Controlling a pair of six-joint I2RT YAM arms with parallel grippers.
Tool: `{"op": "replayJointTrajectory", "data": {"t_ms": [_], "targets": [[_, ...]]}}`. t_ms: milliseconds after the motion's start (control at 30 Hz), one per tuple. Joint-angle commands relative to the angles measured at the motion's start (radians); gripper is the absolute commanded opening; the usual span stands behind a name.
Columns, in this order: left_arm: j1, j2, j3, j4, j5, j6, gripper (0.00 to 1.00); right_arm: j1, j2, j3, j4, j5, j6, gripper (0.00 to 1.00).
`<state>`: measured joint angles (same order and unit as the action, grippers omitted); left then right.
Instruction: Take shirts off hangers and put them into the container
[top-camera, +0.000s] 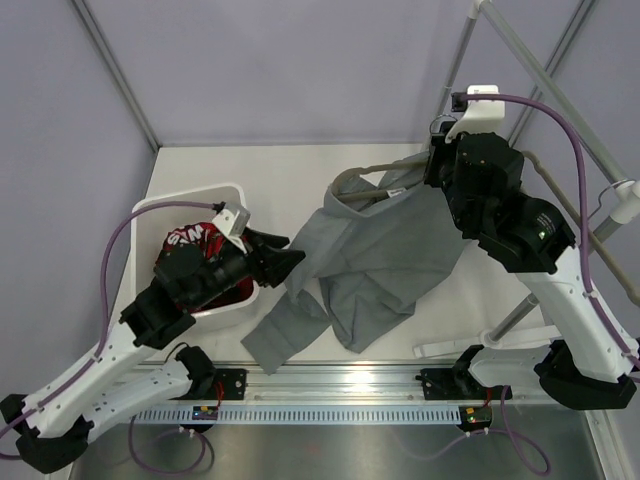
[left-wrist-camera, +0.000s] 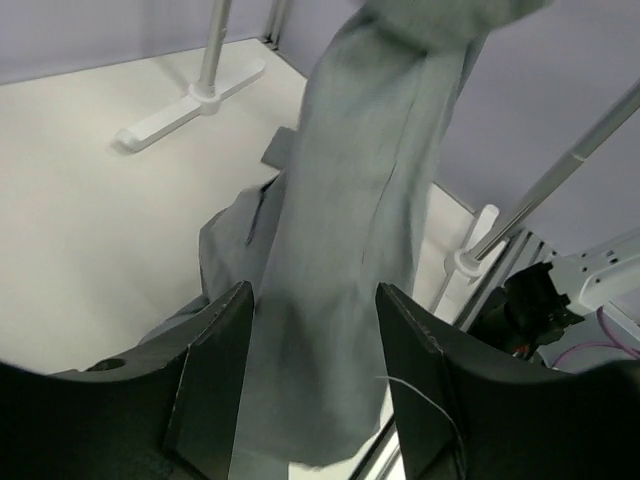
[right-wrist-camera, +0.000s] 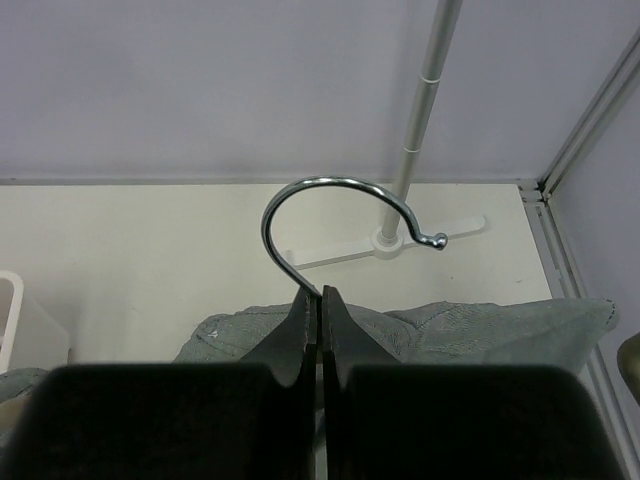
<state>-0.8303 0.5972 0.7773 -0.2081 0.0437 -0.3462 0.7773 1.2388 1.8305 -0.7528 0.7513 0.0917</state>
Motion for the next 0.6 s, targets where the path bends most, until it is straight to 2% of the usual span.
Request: {"op": "replayJointTrajectory", "data": {"t_ms": [0, 100, 200, 400, 567], "targets": [[-0.001, 0.134, 0.184, 0.156, 0.151, 0.018, 0.57, -0.007, -0.01, 0.001, 0.021, -0.096, -0.018, 0.0], [-0.001, 0.269, 0.344, 0.161, 0.226, 0.027, 0.59, -0.006, -0.012, -0.01, 0.013, -0.157, -0.02, 0.0], [-0.003, 0.361, 0.463, 0.147, 0.24, 0.045, 0.58, -0.004, -0.021, -0.022, 0.017, -0.177, -0.021, 0.0], [-0.003, 0.438, 0.56, 0.128, 0.234, 0.069, 0.59, -0.004, -0.032, -0.025, 0.003, -0.213, -0.033, 0.0], [-0.009, 0.49, 0.573, 0.127, 0.237, 0.058, 0.59, -0.003, -0.033, -0.023, 0.006, -0.239, -0.033, 0.0]]}}
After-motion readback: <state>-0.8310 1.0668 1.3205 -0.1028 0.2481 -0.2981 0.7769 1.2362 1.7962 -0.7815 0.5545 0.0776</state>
